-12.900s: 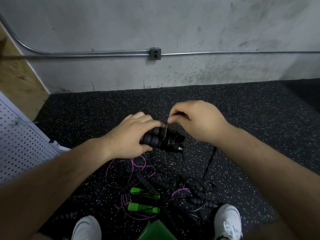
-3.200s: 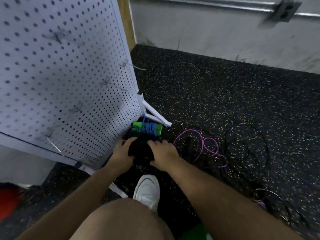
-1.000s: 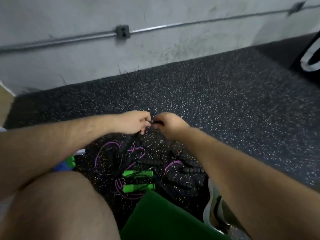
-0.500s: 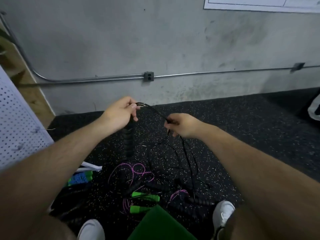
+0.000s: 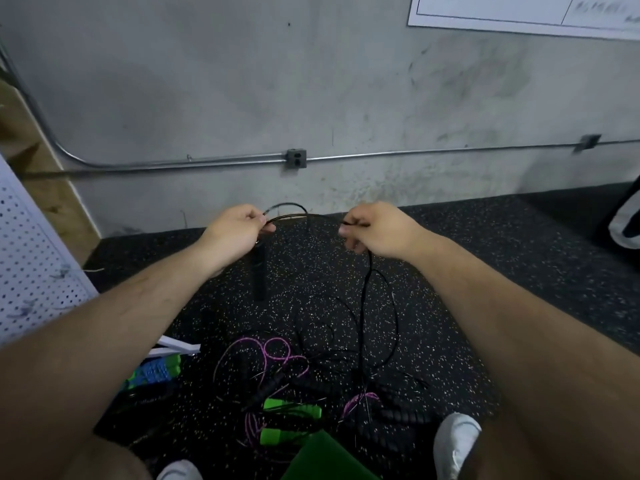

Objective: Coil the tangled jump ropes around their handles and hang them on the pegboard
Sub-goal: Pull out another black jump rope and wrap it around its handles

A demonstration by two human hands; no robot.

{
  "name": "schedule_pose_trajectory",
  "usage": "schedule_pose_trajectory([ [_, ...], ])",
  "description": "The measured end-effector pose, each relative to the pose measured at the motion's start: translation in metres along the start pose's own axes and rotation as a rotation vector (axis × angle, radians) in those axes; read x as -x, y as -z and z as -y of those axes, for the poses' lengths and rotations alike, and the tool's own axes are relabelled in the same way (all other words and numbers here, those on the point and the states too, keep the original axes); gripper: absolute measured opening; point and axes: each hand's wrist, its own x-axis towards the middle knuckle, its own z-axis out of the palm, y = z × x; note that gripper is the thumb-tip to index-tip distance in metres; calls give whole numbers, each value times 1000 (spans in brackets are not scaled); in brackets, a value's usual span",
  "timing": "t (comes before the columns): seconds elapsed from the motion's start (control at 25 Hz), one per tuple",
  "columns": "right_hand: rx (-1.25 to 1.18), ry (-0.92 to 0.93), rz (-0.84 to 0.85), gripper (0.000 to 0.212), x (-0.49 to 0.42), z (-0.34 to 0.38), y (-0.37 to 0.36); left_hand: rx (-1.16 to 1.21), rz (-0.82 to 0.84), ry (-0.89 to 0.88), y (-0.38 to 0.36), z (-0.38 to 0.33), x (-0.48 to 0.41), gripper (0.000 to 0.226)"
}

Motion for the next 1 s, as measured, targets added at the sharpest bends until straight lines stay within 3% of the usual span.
schedule_pose_trajectory([
  [0.12,71,-2,180,11,4,-4,0,-43,-91,3,-1,0,-11,17],
  [0.32,150,-37,407,13,9,-10,-19,104,-79,-11,-3,-1,-17,13],
  [0.4,144,-17,388,16,9,-5,-27,224,-30,-18,-6,-4,-15,14],
  [0.6,253,-8,159,27,3,7,-31,237,-13,36,-9,-10,-9,24],
  [0.72,114,-57,73,28,7,9,-30,171,4,95,-4,-10,-1,46],
  [0.88,-305,-96,24,23,16,16,-20,62,202,85,-6,-7,7,36],
  [0.96,-330,-23,40,22,20,20,-16,96,298,27,-13,-7,8,48],
  [1.0,-324,6,57,22,22,21,-16,51,335,-14,-17,-8,10,42],
])
